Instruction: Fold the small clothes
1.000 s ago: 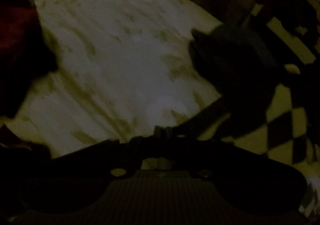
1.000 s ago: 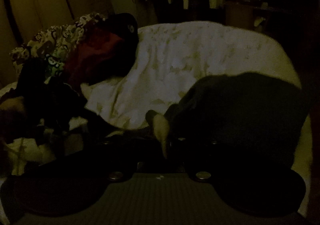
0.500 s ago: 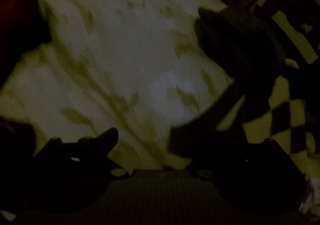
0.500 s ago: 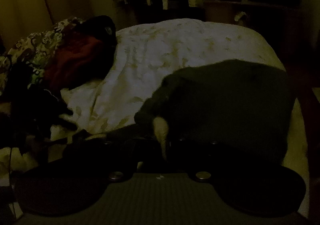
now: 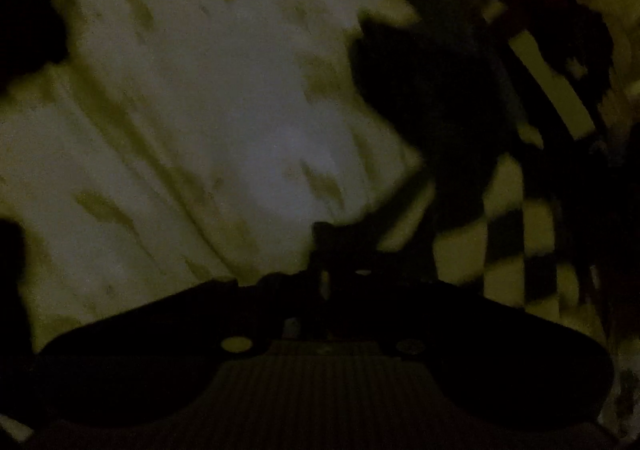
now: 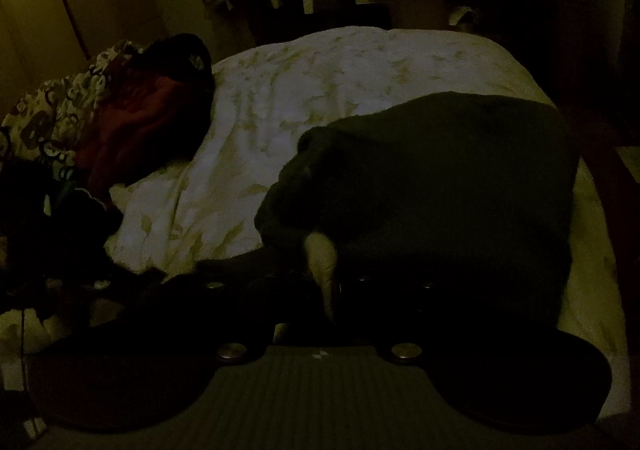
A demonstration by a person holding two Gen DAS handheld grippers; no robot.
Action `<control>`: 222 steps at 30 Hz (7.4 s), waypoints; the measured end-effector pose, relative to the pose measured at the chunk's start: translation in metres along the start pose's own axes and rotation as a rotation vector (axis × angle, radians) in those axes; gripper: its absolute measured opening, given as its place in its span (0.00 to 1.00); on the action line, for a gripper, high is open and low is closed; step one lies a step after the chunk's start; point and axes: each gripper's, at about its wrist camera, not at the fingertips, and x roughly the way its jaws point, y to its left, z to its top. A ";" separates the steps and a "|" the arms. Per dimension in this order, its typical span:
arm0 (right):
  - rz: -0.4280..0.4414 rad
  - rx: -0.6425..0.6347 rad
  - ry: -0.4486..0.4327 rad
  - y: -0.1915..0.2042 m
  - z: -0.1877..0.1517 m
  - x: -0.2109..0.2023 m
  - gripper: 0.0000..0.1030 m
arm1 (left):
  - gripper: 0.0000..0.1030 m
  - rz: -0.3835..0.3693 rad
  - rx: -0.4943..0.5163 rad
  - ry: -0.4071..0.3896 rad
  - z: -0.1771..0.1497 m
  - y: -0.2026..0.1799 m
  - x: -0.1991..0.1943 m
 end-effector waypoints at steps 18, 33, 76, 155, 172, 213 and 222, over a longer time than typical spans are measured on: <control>-0.114 -0.020 -0.047 0.003 -0.009 0.021 0.32 | 0.26 0.452 0.104 -0.058 0.042 -0.012 0.066; -0.225 0.042 -0.113 -0.026 -0.088 -0.154 0.65 | 1.00 0.333 0.257 -0.253 -0.042 -0.104 -0.078; -0.238 0.419 -0.157 -0.141 -0.157 -0.155 1.00 | 1.00 0.262 0.390 -0.096 -0.150 -0.205 0.001; 0.086 0.099 -0.140 0.168 -0.047 0.008 0.03 | 1.00 0.489 0.035 -0.270 -0.128 -0.071 -0.079; 0.233 0.145 -0.102 0.175 -0.072 0.057 0.56 | 1.00 0.503 0.030 -0.258 -0.139 -0.054 -0.066; -0.265 0.481 -0.282 -0.013 -0.204 -0.125 1.00 | 0.68 0.453 0.039 -0.251 -0.101 -0.038 0.000; -0.253 0.490 -0.267 -0.013 -0.207 -0.122 1.00 | 0.69 0.051 -0.018 -0.152 -0.120 -0.048 -0.022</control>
